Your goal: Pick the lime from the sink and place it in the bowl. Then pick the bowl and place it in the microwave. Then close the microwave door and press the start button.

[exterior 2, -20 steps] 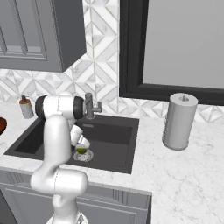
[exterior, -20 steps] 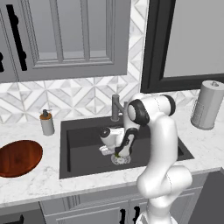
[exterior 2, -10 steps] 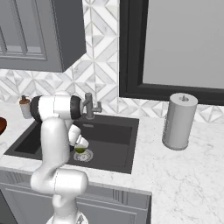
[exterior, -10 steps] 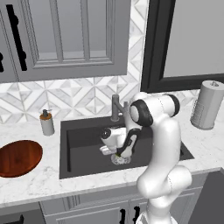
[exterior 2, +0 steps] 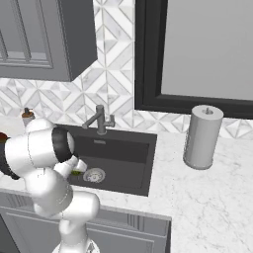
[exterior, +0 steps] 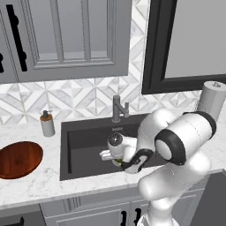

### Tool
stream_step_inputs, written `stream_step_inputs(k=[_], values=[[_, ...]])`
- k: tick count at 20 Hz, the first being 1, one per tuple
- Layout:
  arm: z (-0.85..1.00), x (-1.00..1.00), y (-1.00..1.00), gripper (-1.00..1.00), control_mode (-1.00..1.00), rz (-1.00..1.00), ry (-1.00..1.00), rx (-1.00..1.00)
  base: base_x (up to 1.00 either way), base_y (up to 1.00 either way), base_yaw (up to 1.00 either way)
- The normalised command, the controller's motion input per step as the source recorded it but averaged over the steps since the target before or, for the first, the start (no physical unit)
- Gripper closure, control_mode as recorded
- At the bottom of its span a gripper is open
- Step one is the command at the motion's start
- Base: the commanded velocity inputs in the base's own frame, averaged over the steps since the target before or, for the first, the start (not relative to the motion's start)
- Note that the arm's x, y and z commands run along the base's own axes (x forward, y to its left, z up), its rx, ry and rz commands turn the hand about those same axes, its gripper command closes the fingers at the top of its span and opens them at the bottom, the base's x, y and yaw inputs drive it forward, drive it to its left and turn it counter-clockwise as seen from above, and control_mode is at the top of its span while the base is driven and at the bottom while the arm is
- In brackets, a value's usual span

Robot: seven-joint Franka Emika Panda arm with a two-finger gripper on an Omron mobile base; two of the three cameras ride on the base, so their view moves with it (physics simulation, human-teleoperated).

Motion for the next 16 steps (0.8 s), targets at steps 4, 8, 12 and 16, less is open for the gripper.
stream_step_inputs(k=[4, 8, 12, 16], values=[[1.0, -0.47, 0.47, 1.0, -1.0, 0.06, 0.0, 0.12, 0.0, 0.0, 0.0], [1.0, -0.36, 0.53, 1.0, -1.0, 0.05, 0.0, 0.07, 0.0, 0.0, 0.0], [1.0, -0.33, 0.57, 1.0, -1.0, 0.06, 0.0, 0.06, 0.0, 0.0, 0.0], [1.0, -0.3, 0.66, 1.0, -1.0, 0.08, 0.05, 0.07, 0.0, 0.0, 0.0]])
